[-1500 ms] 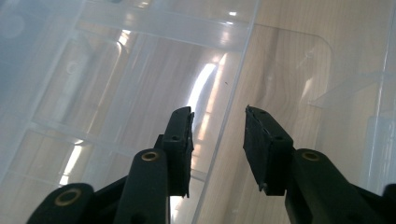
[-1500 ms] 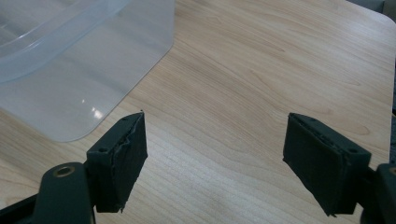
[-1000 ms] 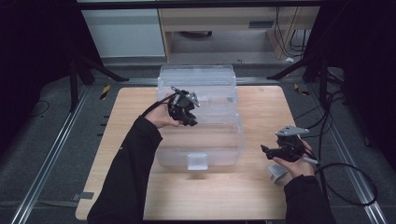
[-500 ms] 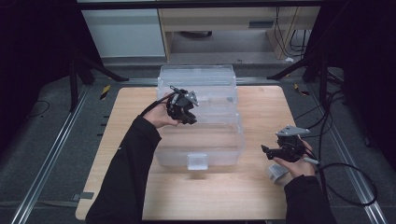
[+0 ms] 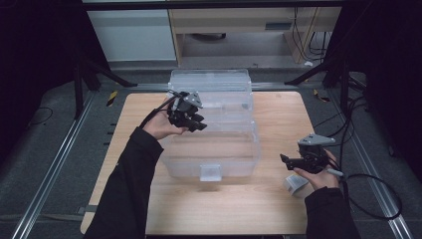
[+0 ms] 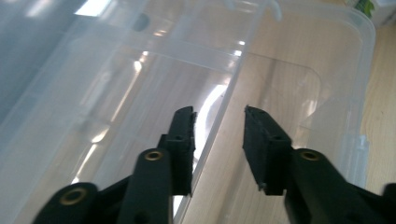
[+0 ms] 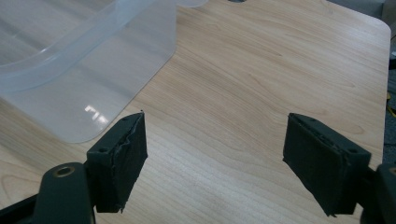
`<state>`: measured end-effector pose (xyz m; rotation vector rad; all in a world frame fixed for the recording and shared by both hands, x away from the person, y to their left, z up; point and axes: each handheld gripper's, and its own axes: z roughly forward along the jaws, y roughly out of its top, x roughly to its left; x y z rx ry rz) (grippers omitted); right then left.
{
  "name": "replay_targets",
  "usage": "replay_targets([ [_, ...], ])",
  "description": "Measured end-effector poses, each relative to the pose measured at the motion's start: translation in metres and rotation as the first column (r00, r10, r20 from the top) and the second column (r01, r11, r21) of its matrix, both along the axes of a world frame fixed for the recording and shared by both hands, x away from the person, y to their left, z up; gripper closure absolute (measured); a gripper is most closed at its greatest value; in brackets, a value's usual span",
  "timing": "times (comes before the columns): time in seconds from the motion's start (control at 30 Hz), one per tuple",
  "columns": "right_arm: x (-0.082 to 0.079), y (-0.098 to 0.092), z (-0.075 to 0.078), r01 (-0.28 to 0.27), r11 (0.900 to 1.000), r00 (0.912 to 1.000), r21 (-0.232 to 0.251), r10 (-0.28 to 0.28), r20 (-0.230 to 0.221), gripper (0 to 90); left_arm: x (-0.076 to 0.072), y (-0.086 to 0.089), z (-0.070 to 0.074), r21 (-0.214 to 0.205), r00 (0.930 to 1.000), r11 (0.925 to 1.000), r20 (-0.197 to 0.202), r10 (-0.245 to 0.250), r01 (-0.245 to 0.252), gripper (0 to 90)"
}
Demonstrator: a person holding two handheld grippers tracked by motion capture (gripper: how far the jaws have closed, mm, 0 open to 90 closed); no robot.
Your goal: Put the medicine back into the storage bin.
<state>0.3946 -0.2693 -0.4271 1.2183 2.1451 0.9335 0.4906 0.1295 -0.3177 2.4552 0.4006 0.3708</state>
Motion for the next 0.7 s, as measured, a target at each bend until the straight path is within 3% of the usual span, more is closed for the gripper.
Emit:
replay_targets([
  [0.07,-0.004,-0.001,0.003,0.0,1.0,1.0,0.006,0.0,-0.003,20.4,-0.013,0.012,0.007,-0.098,0.9977,0.9939,0.039,0.056,-0.052,57.2],
  [0.13,-0.007,-0.001,0.004,-0.002,1.0,1.0,0.005,0.002,-0.005,19.8,-0.024,0.022,0.011,-0.149,0.9939,0.9848,0.051,0.098,-0.089,55.0],
  [0.17,-0.008,-0.001,0.004,-0.001,1.0,1.0,0.003,0.001,-0.007,19.7,-0.024,0.022,0.011,-0.149,0.9939,0.9848,0.051,0.098,-0.089,53.5],
  [0.2,-0.011,0.0,0.005,-0.003,1.0,1.0,0.004,0.003,-0.009,19.3,-0.035,0.032,0.012,-0.174,0.987,0.9758,0.068,0.145,-0.132,52.7],
  [0.27,-0.014,0.0,0.006,-0.007,1.0,0.9999,0.004,0.007,-0.008,18.4,-0.044,0.043,0.009,-0.204,0.9795,0.9641,0.073,0.188,-0.17,51.1],
  [0.33,-0.018,0.0,0.007,-0.005,0.9999,0.9999,0.01,0.005,-0.01,17.3,-0.054,0.054,0.005,-0.228,0.9659,0.9489,0.087,0.244,-0.219,47.3],
  [0.37,-0.018,0.0,0.007,-0.005,0.9999,0.9999,0.01,0.005,-0.01,17.3,-0.054,0.054,0.005,-0.228,0.9659,0.9489,0.087,0.244,-0.219,46.0],
  [0.4,-0.023,-0.001,0.008,-0.004,0.9999,0.9998,0.014,0.005,-0.018,15.3,-0.063,0.067,0.0,-0.25,0.9519,0.9321,0.092,0.292,-0.262,43.9],
  [0.6,-0.036,-0.002,0.005,-0.002,0.9999,0.9975,-0.014,0.001,-0.071,11.1,-0.085,0.108,-0.029,-0.321,0.9,0.8648,0.075,0.429,-0.386,37.3],
  [0.67,-0.041,-0.003,0.003,0.001,0.9995,0.9966,-0.032,-0.004,-0.082,10.3,-0.083,0.119,-0.038,-0.291,0.8839,0.8547,0.057,0.464,-0.43,36.6],
  [0.7,-0.042,-0.003,0.002,0.005,0.9993,0.9954,-0.038,-0.009,-0.095,9.6,-0.083,0.119,-0.038,-0.291,0.8839,0.8547,0.057,0.464,-0.43,35.3],
])
